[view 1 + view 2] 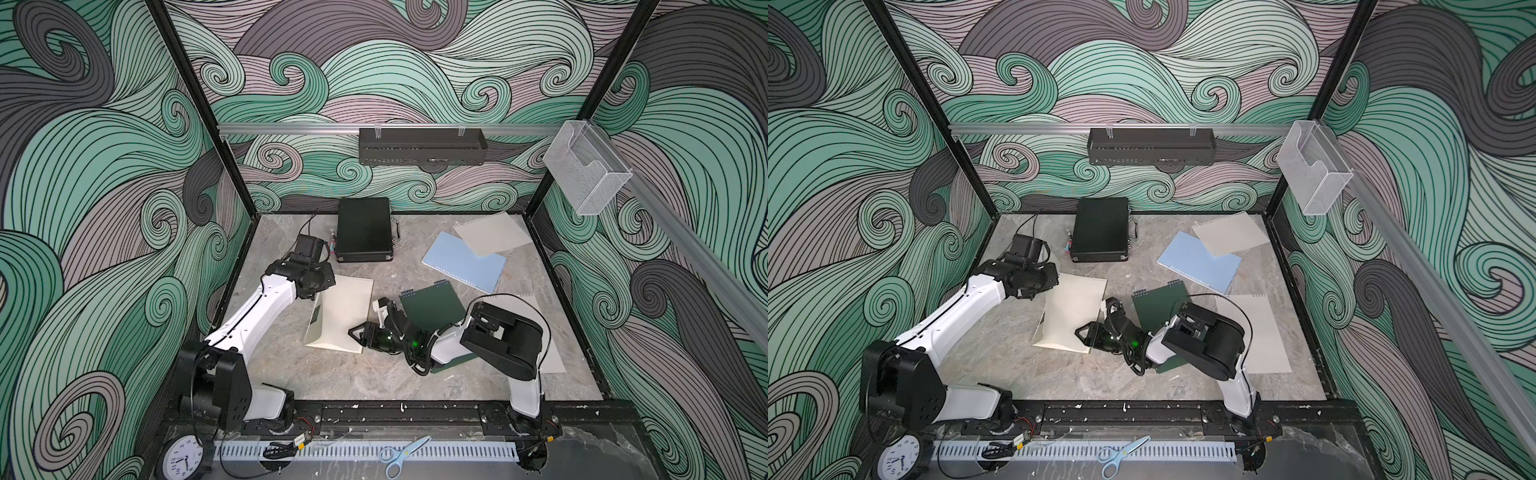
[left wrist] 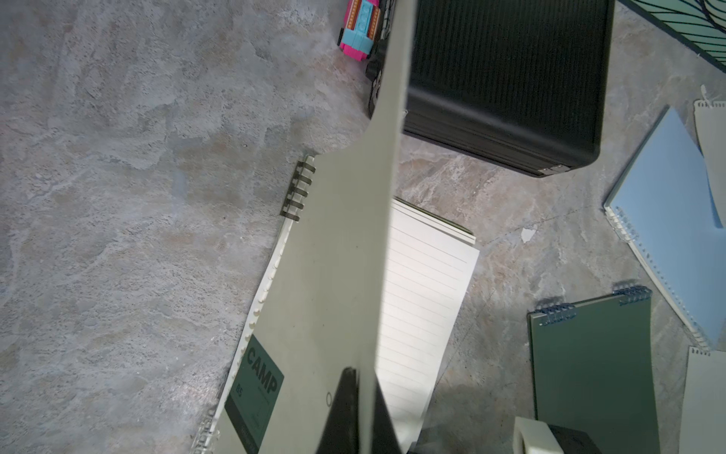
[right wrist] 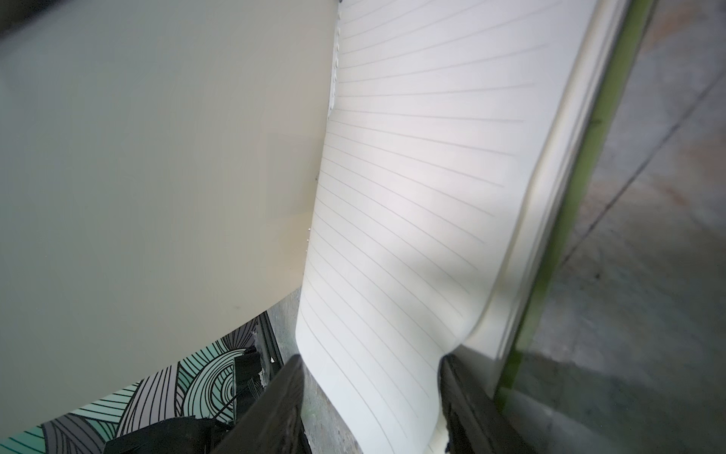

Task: Tear off pages from different notebooks
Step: Tear off the paper from the notebook.

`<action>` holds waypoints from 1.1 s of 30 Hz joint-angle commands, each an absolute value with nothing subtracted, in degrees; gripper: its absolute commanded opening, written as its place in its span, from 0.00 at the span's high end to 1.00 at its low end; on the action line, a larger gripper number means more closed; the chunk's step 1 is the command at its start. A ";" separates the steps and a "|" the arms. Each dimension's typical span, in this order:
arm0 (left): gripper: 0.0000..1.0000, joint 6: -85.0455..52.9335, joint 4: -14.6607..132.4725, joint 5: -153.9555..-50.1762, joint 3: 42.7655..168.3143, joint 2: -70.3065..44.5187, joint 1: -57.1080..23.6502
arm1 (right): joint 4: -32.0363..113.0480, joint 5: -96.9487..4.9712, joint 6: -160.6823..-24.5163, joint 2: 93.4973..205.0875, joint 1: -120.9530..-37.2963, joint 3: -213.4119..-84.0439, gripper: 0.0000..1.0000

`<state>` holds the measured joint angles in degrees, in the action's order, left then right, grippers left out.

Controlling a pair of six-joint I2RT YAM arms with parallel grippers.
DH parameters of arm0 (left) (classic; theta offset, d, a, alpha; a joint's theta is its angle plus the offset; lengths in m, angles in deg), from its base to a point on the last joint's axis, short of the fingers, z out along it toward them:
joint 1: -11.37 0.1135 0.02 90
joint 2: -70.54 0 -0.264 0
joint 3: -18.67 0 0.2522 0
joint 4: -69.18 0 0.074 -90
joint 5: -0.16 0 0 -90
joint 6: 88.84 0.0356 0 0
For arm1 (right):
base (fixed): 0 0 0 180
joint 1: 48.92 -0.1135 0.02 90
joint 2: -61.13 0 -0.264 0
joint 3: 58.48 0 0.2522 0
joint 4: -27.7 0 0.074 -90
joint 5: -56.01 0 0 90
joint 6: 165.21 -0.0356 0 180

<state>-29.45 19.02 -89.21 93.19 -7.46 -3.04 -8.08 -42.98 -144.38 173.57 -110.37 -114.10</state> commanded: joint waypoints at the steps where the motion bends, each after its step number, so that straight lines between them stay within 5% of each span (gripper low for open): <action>1: 1.00 -29.16 18.29 -89.98 93.78 -6.08 -2.87 | -1.27 -41.70 -146.12 171.25 -110.82 -112.81 0.43; 9: 1.00 -29.16 18.16 -89.99 93.83 -5.79 -2.90 | -12.53 -45.60 -148.22 179.07 -110.54 -114.55 0.42; 17: 1.00 -29.16 18.14 -89.84 93.79 -5.47 -2.90 | -22.82 -45.65 -147.85 180.80 -110.58 -112.48 0.31; 33: 1.00 -29.89 17.40 -89.22 93.93 -5.70 -2.87 | -9.69 -43.96 -142.76 186.20 -104.03 -122.71 0.30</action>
<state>-29.47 19.00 -88.95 93.19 -6.85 -3.02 -17.96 -45.43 -144.38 183.06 -105.85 -121.27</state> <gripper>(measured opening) 0.047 0.699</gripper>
